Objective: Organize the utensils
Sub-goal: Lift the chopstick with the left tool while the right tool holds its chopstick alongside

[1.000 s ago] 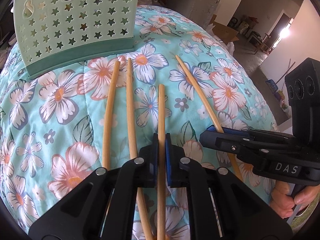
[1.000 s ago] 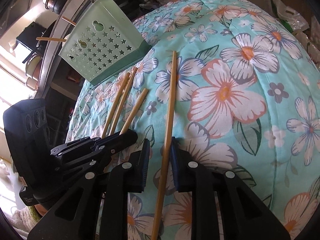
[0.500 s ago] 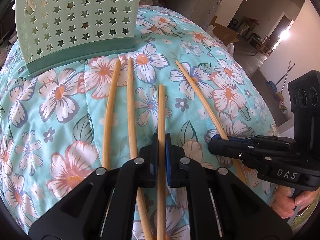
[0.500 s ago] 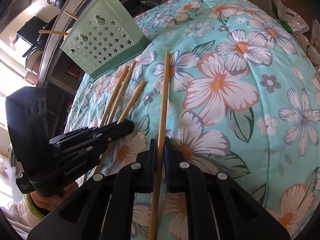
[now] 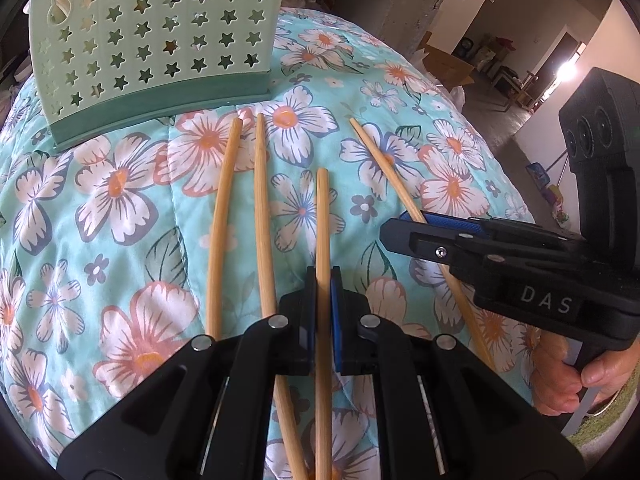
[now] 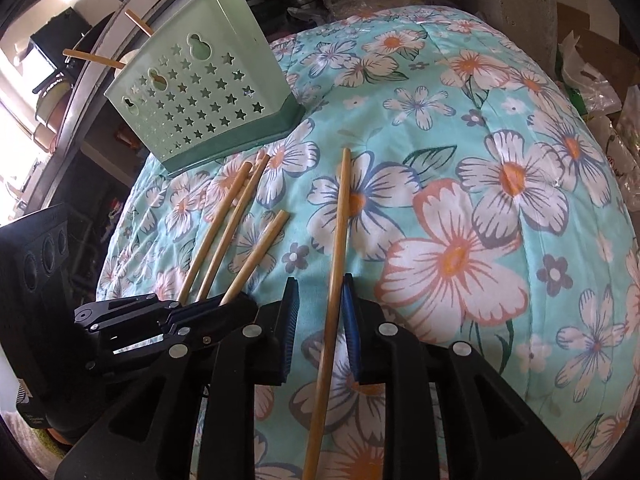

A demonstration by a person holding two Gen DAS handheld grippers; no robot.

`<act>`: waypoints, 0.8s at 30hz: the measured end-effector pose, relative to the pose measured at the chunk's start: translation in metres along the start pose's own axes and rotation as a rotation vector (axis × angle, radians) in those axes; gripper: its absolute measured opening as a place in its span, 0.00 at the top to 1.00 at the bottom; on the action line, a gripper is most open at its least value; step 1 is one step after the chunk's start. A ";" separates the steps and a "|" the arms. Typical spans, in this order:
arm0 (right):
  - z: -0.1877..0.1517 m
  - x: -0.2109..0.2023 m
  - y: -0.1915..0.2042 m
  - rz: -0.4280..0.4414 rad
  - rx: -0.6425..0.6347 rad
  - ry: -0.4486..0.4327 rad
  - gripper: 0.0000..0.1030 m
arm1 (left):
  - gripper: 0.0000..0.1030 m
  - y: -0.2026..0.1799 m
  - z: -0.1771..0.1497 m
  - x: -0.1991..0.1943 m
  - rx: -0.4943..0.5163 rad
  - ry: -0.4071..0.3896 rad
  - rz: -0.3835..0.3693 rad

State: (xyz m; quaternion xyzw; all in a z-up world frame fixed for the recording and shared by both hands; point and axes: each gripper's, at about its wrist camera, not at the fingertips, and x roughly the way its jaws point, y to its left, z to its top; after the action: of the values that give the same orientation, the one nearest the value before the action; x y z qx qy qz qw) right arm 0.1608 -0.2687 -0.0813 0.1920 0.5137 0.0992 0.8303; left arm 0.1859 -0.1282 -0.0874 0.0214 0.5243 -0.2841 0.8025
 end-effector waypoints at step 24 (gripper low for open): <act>0.003 0.007 -0.001 -0.020 -0.011 -0.012 0.86 | 0.93 0.001 0.002 0.003 -0.001 0.001 -0.008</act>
State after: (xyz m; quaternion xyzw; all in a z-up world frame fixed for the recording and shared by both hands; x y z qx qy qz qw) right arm 0.1670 -0.2679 -0.0859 0.1829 0.5102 0.0928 0.8352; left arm 0.1888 -0.1295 -0.0895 0.0188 0.5248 -0.2872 0.8011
